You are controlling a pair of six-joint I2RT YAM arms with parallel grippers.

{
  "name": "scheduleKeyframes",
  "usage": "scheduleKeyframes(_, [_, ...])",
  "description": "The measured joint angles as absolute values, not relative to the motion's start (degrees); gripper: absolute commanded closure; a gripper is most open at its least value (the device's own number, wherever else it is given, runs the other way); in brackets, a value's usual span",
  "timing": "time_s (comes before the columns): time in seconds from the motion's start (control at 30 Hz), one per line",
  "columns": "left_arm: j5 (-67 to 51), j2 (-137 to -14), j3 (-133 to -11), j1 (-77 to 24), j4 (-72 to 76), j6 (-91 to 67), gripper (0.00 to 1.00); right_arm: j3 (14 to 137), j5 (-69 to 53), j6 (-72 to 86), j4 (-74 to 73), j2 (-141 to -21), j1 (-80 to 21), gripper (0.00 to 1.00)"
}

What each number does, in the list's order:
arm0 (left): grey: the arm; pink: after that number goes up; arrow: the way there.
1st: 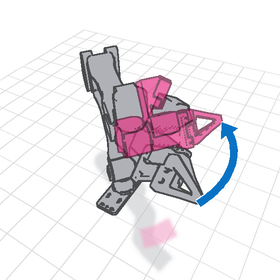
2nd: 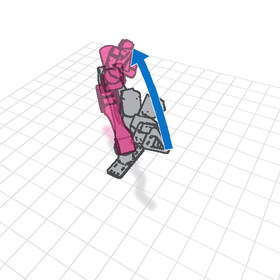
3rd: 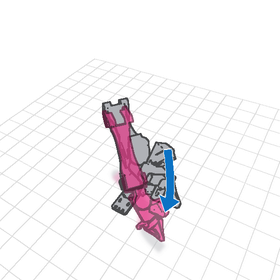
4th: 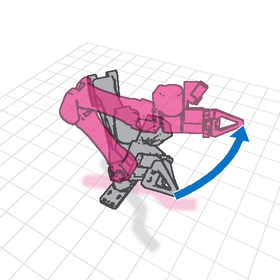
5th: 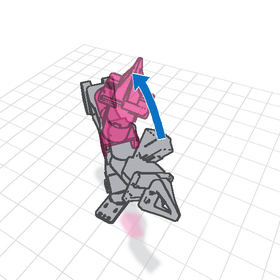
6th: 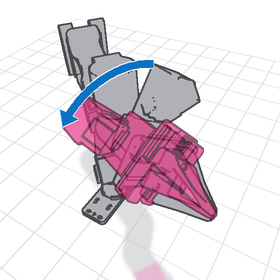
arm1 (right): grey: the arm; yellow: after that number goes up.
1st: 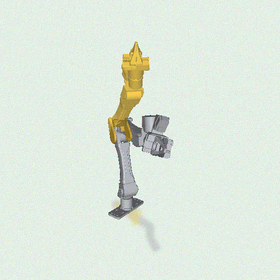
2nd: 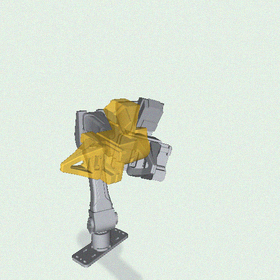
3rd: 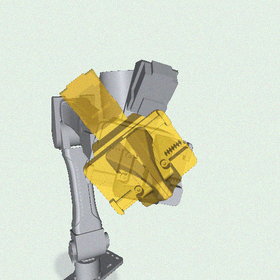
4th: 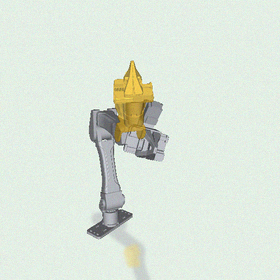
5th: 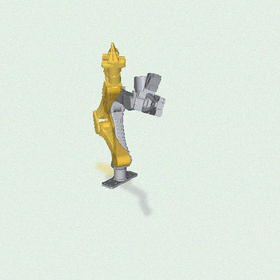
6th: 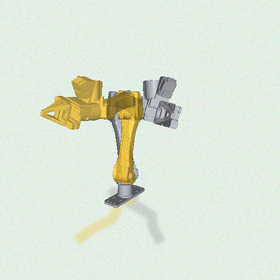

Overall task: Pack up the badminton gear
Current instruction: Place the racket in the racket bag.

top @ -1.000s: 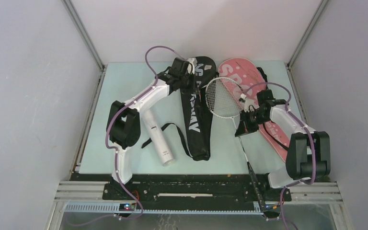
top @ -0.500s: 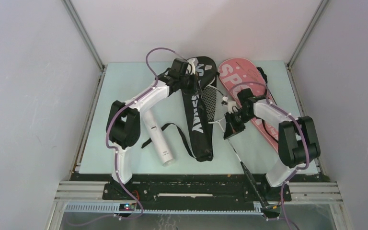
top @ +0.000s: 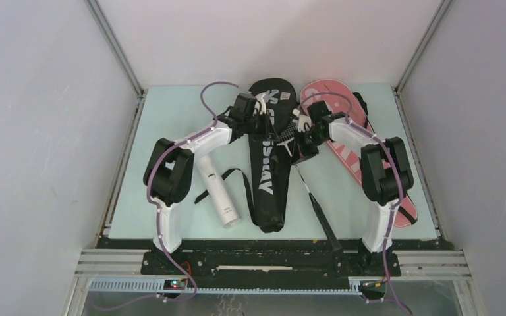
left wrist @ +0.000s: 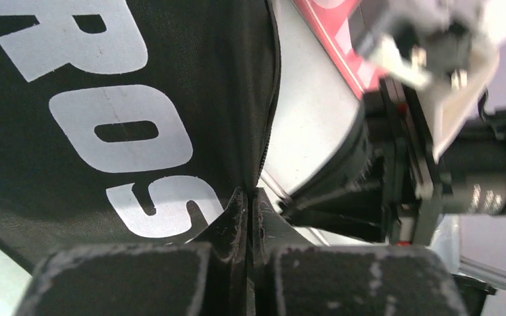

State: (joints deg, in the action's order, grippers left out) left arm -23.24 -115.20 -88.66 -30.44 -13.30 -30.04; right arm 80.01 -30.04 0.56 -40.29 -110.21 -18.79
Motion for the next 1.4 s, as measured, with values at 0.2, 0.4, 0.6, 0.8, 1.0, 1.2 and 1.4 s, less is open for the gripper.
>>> scheduleKeyframes(0.2, [-25.82,-114.43,-84.29,-30.59,-8.73,-35.38,1.00,88.27,-31.53,9.63,-33.39,-118.54,-18.76,1.00])
scheduleKeyframes(0.4, [-27.38,-114.43,-83.35,-30.74,-5.17,-39.70,1.00,96.62,-33.69,17.78,-28.95,-126.87,-18.72,1.00])
scheduleKeyframes(0.6, [-27.18,-114.43,-83.15,-30.57,-3.27,-41.71,1.00,103.77,-35.05,22.35,-27.16,-132.64,-18.11,1.00])
scheduleKeyframes(0.8, [-27.35,-114.43,-80.73,-29.98,1.58,-45.25,1.00,104.20,-34.50,25.85,-26.02,-133.43,-17.82,1.00])
scheduleKeyframes(1.0, [-28.32,-114.45,-78.54,-29.67,6.39,-48.69,0.98,104.20,-32.84,26.48,-25.89,-133.43,-17.65,0.99])
scheduleKeyframes(1.2, [-31.09,-114.50,-77.89,-29.36,8.05,-49.58,0.61,104.92,-31.51,27.55,-26.39,-133.69,-17.54,0.98])
scheduleKeyframes(1.4, [-34.87,-114.50,-78.04,-30.09,4.29,-44.49,0.39,106.67,-31.00,27.57,-28.05,-135.17,-17.39,0.99])
